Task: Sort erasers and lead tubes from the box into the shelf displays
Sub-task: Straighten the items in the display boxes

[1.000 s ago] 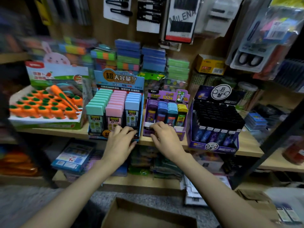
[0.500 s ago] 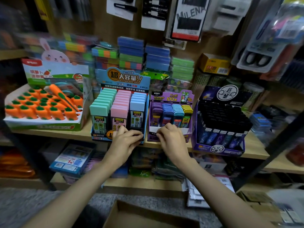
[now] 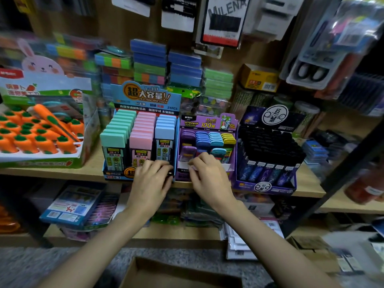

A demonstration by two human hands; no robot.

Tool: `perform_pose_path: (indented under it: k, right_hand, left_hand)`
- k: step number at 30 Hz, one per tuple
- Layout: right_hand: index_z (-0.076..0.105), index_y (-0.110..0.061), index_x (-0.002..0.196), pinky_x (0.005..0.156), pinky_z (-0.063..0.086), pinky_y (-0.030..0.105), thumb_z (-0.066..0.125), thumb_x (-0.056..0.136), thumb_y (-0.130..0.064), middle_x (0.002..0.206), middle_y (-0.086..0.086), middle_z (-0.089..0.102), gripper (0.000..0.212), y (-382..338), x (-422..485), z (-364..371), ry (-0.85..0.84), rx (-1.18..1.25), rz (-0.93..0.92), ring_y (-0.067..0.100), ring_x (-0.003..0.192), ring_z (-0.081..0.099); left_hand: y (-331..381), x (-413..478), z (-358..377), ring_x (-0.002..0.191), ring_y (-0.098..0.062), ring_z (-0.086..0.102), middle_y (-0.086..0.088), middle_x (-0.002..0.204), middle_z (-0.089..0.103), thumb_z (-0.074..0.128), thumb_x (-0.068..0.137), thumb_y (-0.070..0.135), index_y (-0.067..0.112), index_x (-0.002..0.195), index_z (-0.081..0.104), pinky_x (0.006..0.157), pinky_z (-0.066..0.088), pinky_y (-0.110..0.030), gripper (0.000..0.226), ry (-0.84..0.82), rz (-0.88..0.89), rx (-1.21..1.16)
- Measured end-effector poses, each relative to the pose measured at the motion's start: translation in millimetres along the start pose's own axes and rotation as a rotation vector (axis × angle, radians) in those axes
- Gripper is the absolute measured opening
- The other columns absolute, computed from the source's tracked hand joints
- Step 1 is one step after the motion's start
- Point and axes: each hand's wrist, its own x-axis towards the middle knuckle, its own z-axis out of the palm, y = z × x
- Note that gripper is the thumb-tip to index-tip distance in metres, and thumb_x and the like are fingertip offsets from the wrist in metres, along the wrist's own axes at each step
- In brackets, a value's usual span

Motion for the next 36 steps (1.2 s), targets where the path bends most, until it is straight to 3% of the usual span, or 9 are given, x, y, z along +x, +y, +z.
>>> perform_pose_path:
  k: [5, 8, 12, 16, 20, 25, 28, 32, 36]
  right_hand:
    - [0.063, -0.003, 0.086, 0.071, 0.042, 0.040, 0.054, 0.086, -0.012, 0.082, 0.011, 0.057, 0.012, 13.6, 12.6, -20.9, 0.080, 0.056, -0.077, 0.030, 0.080, 0.054]
    - [0.063, -0.001, 0.087, 0.073, 0.043, 0.036, 0.055, 0.087, -0.007, 0.084, 0.012, 0.058, 0.010, 25.0, 19.4, -31.3, 0.056, 0.162, -0.103, 0.029, 0.083, 0.054]
    - [0.063, -0.002, 0.089, 0.069, 0.047, 0.034, 0.051, 0.089, -0.012, 0.088, 0.008, 0.060, 0.016, 31.9, 9.2, -30.6, 0.178, 0.146, -0.110, 0.025, 0.085, 0.056]
    - [0.066, 0.000, 0.100, 0.075, 0.050, 0.033, 0.053, 0.089, -0.013, 0.104, 0.014, 0.064, 0.021, 41.7, -6.7, -22.5, 0.345, -0.041, -0.003, 0.029, 0.093, 0.060]
    - [0.061, 0.000, 0.118, 0.078, 0.053, 0.032, 0.058, 0.088, -0.010, 0.129, 0.018, 0.055, 0.032, 41.9, -14.7, -14.0, 0.217, -0.066, 0.027, 0.030, 0.107, 0.061]
    - [0.057, -0.002, 0.126, 0.084, 0.052, 0.036, 0.059, 0.085, -0.005, 0.143, 0.019, 0.043, 0.040, 42.5, -26.6, -18.8, 0.118, -0.043, 0.003, 0.032, 0.112, 0.059]
    - [0.060, -0.001, 0.119, 0.089, 0.049, 0.041, 0.059, 0.084, -0.003, 0.134, 0.020, 0.051, 0.036, 53.3, -43.6, -26.4, 0.115, -0.065, -0.030, 0.033, 0.111, 0.057]
    - [0.065, 0.000, 0.099, 0.068, 0.049, 0.040, 0.061, 0.079, -0.003, 0.102, 0.016, 0.060, 0.020, 76.7, -68.9, -36.2, 0.208, -0.150, 0.051, 0.034, 0.083, 0.059]
    - [0.065, 0.000, 0.100, 0.067, 0.047, 0.039, 0.065, 0.078, 0.000, 0.101, 0.016, 0.061, 0.022, 93.3, -76.1, -38.7, 0.288, -0.215, 0.205, 0.034, 0.083, 0.059]
  left_hand:
    - [25.7, 15.7, -9.4, 0.091, -0.023, 0.055, -0.006, 0.098, 0.060, 0.062, 0.079, 0.009, 0.008, 0.102, 0.062, 0.076, 0.044, -0.031, 0.023, 0.067, 0.164, -0.047]
    - [36.6, 27.9, -3.7, 0.106, -0.024, 0.056, -0.008, 0.114, 0.058, 0.058, 0.086, 0.013, 0.006, 0.115, 0.059, 0.089, 0.046, -0.035, 0.030, -0.038, 0.122, -0.057]
    - [34.6, 33.8, 3.6, 0.126, -0.023, 0.046, -0.008, 0.136, 0.049, 0.053, 0.091, 0.016, 0.004, 0.132, 0.049, 0.106, 0.036, -0.034, 0.043, -0.104, 0.053, -0.021]
    - [35.0, 34.0, 5.4, 0.125, -0.026, 0.049, -0.012, 0.138, 0.049, 0.056, 0.089, 0.014, 0.001, 0.134, 0.048, 0.103, 0.041, -0.037, 0.047, -0.148, 0.070, 0.011]
    - [37.4, 28.8, 9.4, 0.109, -0.025, 0.063, -0.009, 0.134, 0.055, 0.064, 0.083, 0.016, 0.005, 0.125, 0.057, 0.080, 0.055, -0.036, 0.043, -0.176, 0.066, -0.003]
    - [37.7, 29.1, 17.8, 0.120, -0.028, 0.053, -0.010, 0.142, 0.047, 0.057, 0.087, 0.015, 0.006, 0.126, 0.055, 0.090, 0.052, -0.045, 0.041, -0.232, 0.051, -0.036]
    - [37.8, 28.6, 15.4, 0.116, -0.026, 0.057, -0.008, 0.136, 0.054, 0.058, 0.086, 0.015, 0.008, 0.120, 0.060, 0.085, 0.055, -0.041, 0.035, -0.204, 0.046, -0.017]
    - [43.4, 27.3, 11.4, 0.112, -0.024, 0.058, -0.007, 0.136, 0.051, 0.052, 0.090, 0.019, 0.009, 0.124, 0.056, 0.082, 0.051, -0.037, 0.036, -0.183, 0.020, 0.032]
    - [57.0, 23.6, 10.0, 0.111, -0.026, 0.056, -0.010, 0.126, 0.055, 0.055, 0.088, 0.013, 0.005, 0.123, 0.056, 0.088, 0.050, -0.037, 0.036, -0.137, 0.020, 0.032]
